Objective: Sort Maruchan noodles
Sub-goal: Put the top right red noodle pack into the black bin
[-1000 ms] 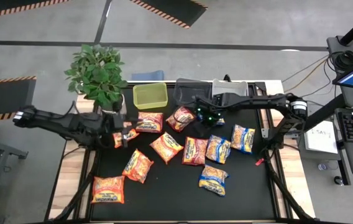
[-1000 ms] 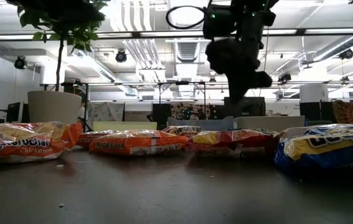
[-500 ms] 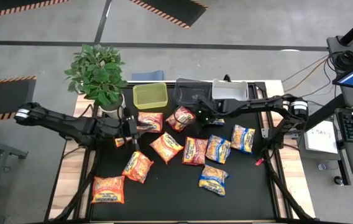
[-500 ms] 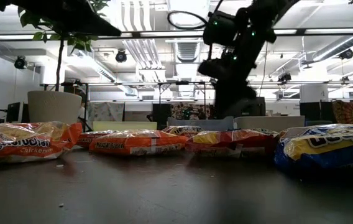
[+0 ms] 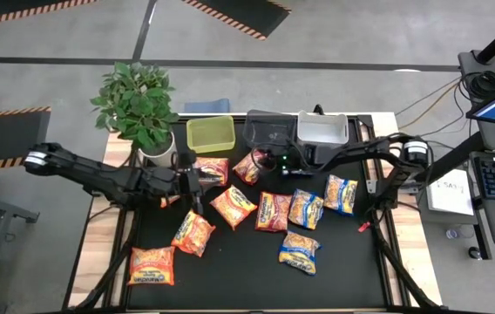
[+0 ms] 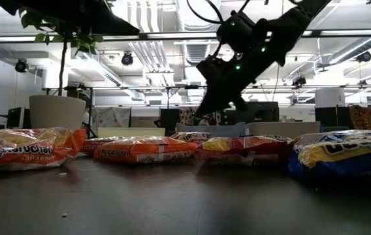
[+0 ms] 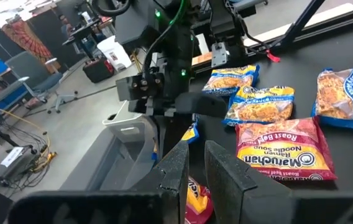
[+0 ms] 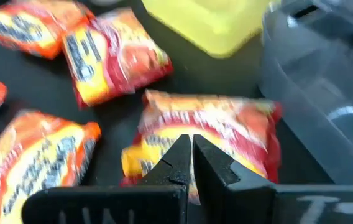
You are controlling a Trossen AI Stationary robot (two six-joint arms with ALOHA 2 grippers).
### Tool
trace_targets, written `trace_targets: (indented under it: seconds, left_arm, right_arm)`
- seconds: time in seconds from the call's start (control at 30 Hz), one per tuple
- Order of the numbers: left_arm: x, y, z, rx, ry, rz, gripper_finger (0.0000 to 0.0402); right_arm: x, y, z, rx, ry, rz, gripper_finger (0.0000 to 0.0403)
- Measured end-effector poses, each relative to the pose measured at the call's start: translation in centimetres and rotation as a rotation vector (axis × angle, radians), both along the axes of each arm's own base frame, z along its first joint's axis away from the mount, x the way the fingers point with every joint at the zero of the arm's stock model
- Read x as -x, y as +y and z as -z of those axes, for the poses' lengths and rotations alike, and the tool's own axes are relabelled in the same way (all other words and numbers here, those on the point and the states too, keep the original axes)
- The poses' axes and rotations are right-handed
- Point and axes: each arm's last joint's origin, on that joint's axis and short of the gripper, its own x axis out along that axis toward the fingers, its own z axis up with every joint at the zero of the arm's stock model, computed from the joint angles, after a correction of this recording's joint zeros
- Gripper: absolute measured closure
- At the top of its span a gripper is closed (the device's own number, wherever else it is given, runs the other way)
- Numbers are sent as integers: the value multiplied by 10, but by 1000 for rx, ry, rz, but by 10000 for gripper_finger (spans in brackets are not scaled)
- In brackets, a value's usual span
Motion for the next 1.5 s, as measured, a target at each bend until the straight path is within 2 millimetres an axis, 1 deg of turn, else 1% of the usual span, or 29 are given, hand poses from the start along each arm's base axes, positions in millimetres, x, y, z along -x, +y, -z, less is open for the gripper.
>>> trace_targets:
  seconds: [0.13, 0.33, 0.47, 0.6, 0.73, 0.93, 1.03, 1.1, 1.2, 1.37, 1.5]
  left_arm:
    - [-3, -1, 2, -4, 0, 1, 365]
    - [-4, -1, 2, -14, -2, 3, 365]
    - [-4, -1, 1, -13, -6, 3, 365]
    - [-4, -1, 2, -14, -3, 3, 365]
    - [-5, -1, 3, -15, 2, 3, 365]
    - [-7, -1, 6, -17, 15, 3, 365]
    - [-10, -2, 8, -18, 22, 3, 365]
    - [-12, -2, 9, -16, 16, 7, 365]
    - [-18, -4, 9, -7, 7, 37, 365]
    - [-42, -9, 5, -6, 26, 53, 365]
    - [-65, -12, 12, -46, 88, 59, 365]
  right_arm:
    - [-9, -2, 14, 10, -40, -1, 394]
    - [-22, -5, 32, 13, -12, -8, 394]
    - [-26, -6, 39, 9, 4, -9, 394]
    - [-26, -4, 41, 7, 23, -15, 394]
    - [-24, 4, 44, -16, 70, -42, 394]
    - [-25, 30, 46, -74, 104, -84, 394]
    - [-23, 44, 43, -94, 128, -106, 394]
    - [-20, 51, 38, -108, 140, -114, 394]
    - [-13, 58, 24, -117, 149, -130, 394]
    - [2, 61, -3, -103, 143, -141, 394]
    - [18, 63, -18, -69, 106, -167, 394]
